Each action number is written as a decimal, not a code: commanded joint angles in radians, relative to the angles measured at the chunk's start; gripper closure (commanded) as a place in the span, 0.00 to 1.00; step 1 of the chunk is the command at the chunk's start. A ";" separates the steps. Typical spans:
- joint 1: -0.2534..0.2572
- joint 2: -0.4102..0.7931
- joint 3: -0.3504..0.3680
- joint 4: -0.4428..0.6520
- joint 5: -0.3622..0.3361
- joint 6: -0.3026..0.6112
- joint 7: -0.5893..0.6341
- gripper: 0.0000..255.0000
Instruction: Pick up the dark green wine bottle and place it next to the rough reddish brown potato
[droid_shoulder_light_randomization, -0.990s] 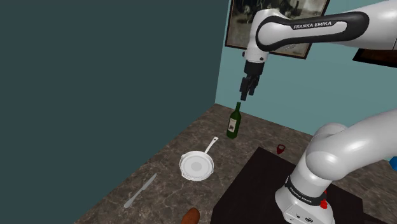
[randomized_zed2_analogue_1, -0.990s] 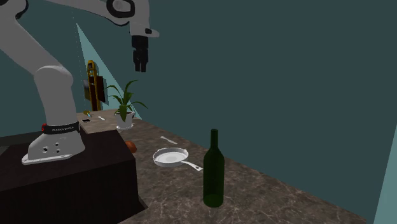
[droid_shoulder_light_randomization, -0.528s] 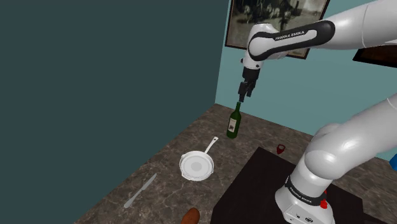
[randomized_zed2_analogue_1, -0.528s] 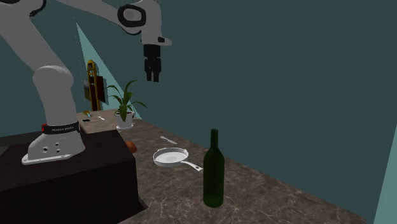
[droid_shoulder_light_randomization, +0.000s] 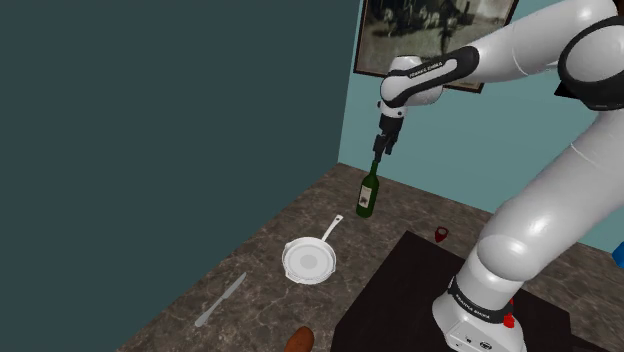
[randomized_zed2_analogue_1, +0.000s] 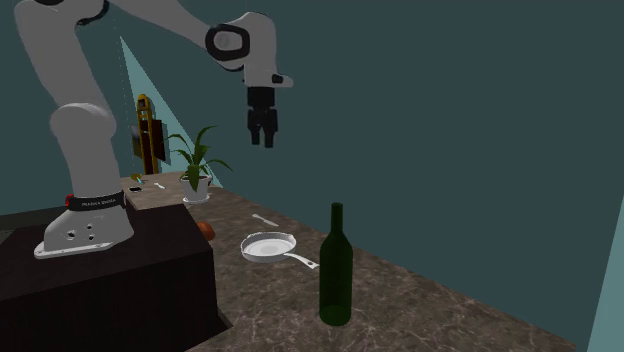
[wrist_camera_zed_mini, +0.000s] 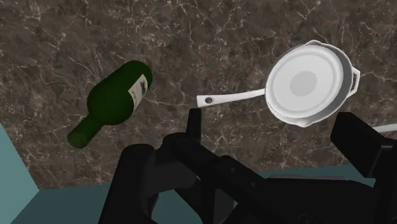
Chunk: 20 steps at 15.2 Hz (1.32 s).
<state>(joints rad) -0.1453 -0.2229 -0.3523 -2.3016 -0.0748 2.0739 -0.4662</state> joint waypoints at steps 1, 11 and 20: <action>-0.006 0.079 -0.028 0.039 0.020 0.044 -0.046 0.00; -0.086 0.450 -0.090 0.293 0.198 0.153 -0.272 0.00; -0.222 0.759 -0.055 0.592 0.334 0.157 -0.402 0.00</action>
<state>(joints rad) -0.3581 0.5150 -0.4120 -1.7289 0.2508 2.2284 -0.8610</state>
